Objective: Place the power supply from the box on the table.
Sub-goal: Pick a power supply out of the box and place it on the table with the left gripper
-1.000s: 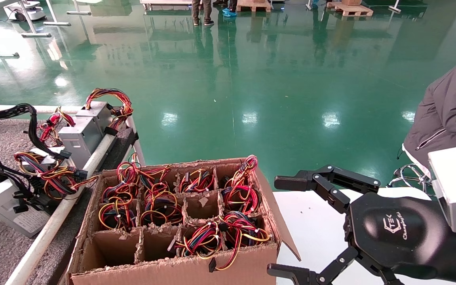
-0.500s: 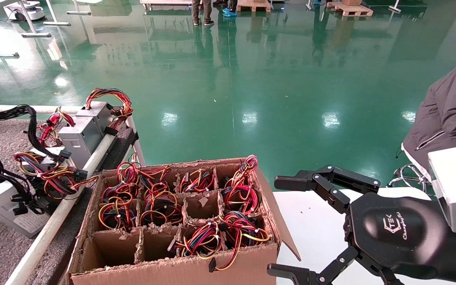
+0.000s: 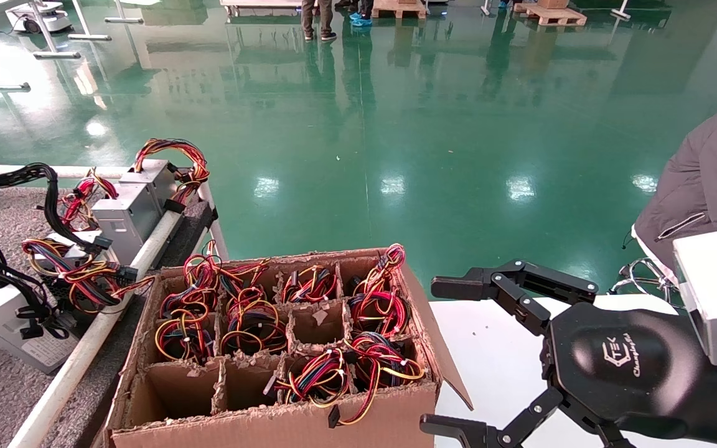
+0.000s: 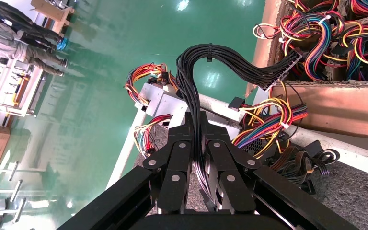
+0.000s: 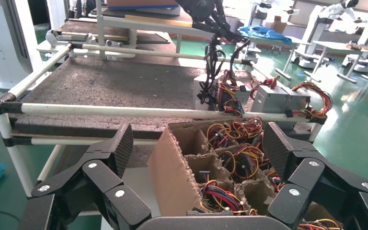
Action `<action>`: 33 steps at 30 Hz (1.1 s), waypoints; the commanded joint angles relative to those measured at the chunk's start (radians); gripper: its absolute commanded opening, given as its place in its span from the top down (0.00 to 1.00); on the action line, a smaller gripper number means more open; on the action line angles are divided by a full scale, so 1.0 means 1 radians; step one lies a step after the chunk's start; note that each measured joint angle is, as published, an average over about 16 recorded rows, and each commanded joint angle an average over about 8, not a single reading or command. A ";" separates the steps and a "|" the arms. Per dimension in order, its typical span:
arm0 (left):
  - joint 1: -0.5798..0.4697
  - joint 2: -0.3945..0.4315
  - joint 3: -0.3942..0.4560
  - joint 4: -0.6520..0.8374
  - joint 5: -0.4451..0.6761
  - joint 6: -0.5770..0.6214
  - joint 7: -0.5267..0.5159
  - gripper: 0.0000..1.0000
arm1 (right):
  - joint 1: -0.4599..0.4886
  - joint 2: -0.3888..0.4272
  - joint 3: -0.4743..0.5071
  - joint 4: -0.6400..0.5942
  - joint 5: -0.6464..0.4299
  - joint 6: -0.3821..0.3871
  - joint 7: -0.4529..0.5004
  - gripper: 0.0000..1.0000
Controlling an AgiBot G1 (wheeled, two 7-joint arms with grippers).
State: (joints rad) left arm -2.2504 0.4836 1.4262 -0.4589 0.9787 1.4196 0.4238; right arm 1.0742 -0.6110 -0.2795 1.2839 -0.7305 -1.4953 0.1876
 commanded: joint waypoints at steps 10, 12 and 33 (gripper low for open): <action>0.002 0.008 -0.002 0.011 -0.004 0.004 0.008 0.00 | 0.000 0.000 0.000 0.000 0.000 0.000 0.000 1.00; 0.002 0.009 -0.003 0.014 -0.005 0.005 0.010 0.00 | 0.000 0.000 0.000 0.000 0.000 0.000 0.000 1.00; 0.008 0.021 -0.009 0.037 -0.014 0.015 0.026 0.00 | 0.000 0.000 0.000 0.000 0.000 0.000 0.000 1.00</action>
State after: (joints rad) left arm -2.2428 0.5044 1.4174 -0.4225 0.9641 1.4346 0.4497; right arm 1.0742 -0.6110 -0.2795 1.2839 -0.7305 -1.4953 0.1876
